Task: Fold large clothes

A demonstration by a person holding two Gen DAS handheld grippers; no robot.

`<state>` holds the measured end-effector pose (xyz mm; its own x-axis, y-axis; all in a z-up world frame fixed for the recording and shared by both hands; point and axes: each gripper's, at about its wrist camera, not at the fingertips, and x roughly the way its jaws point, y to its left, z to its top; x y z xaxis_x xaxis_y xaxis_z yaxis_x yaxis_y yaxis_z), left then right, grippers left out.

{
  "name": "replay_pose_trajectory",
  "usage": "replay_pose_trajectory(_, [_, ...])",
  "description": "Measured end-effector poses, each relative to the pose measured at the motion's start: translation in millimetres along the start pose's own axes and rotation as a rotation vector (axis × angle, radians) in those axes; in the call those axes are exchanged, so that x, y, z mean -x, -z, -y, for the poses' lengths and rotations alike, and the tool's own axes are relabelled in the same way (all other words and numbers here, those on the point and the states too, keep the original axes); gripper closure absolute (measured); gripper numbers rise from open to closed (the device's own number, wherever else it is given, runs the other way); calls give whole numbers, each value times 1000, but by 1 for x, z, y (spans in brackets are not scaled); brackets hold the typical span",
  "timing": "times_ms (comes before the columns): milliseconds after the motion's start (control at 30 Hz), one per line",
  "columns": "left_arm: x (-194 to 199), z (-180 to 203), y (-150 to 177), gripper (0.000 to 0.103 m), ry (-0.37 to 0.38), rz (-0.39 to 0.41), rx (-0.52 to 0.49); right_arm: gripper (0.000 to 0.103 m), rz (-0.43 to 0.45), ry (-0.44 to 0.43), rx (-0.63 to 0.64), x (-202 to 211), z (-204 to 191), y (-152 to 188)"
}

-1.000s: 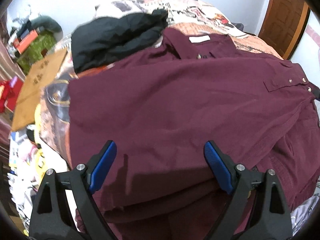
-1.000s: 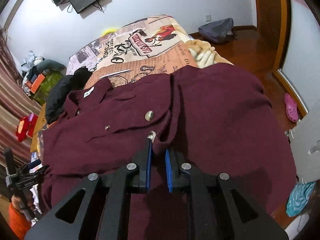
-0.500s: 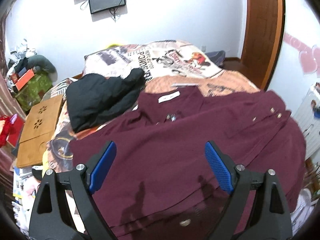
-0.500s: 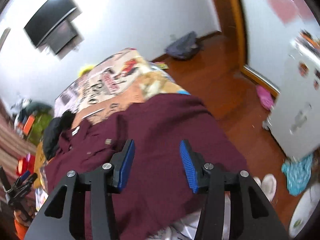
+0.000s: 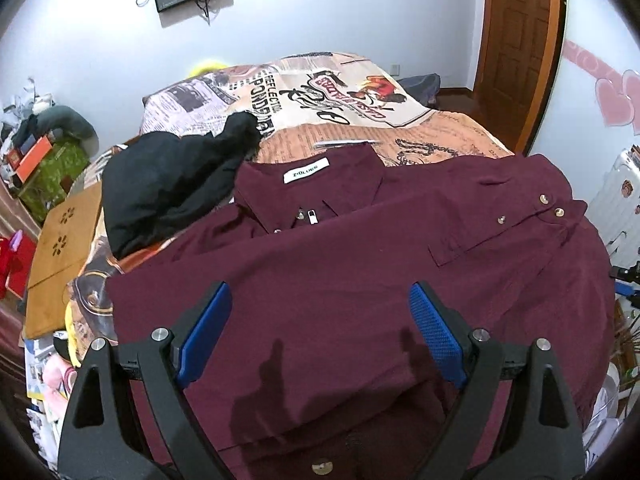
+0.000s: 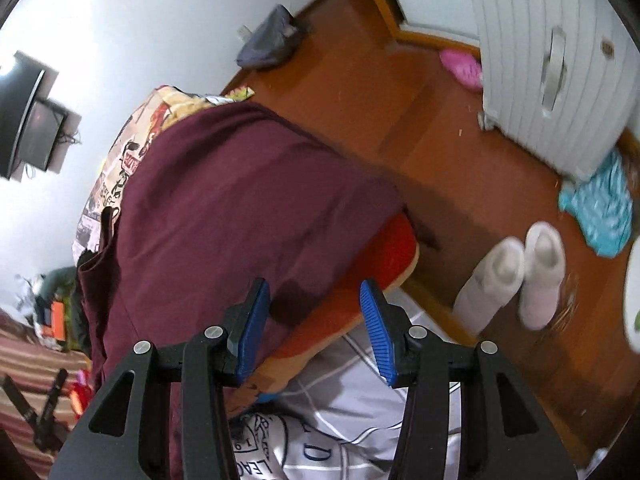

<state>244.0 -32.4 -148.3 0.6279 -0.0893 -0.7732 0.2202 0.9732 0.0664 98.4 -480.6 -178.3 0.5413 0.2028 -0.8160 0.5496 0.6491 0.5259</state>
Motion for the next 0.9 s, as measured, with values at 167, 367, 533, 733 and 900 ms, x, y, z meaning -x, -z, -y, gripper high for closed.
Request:
replay_pose_trajectory(167, [-3,1,1,13,-16,-9,0,57,34,-66,1,-11,-3,-5])
replay_pose_trajectory(367, [-12,-2,8,13,-67,-31,-27,83,136,-65,-33,-3,-10,-21])
replay_pose_trajectory(533, [-6,-14,14,13,-58,-21,-4,94,189,-89,49,10,-50,-31])
replay_pose_trajectory(733, [8,-32,16,13,-44,12,38,96,283,-247,284,52,-159,-28])
replay_pose_trajectory(900, [18,-49,25,11,-42,24,78,96,255,-368,615,66,-256,31])
